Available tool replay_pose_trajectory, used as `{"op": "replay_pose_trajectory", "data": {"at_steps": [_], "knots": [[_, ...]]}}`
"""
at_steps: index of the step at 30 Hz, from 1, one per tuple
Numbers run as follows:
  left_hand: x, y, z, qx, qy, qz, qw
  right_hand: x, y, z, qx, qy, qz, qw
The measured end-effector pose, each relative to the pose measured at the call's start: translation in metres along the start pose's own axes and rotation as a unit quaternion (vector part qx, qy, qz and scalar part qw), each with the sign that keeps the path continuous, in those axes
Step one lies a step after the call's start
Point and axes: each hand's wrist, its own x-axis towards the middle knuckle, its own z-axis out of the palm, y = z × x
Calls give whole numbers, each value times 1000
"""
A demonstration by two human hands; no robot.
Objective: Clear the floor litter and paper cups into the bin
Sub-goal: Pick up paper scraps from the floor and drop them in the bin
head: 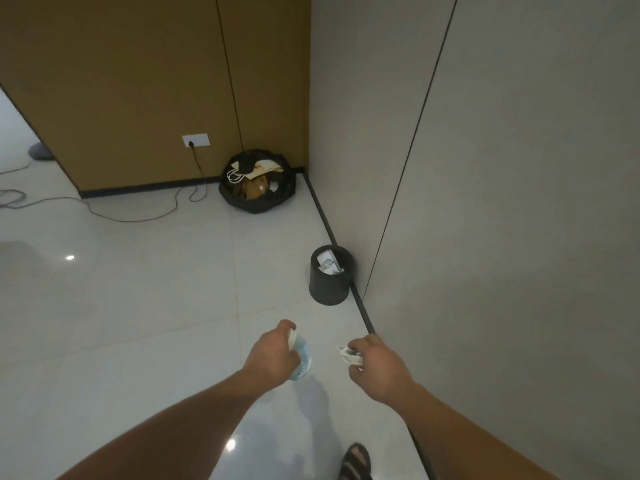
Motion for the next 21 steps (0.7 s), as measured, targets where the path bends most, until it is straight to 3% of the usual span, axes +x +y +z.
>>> {"op": "replay_pose_trajectory", "data": {"at_steps": [4, 13, 21], "knots": [[79, 46, -14, -22, 23, -8, 999, 79, 17, -53, -4, 10, -18, 1000], [271, 83, -26, -45, -17, -25, 999, 250, 41, -101, -9, -35, 18, 999], [485, 64, -35, -45, -130, -49, 989, 442, 46, -105, 14, -73, 96, 993]]}}
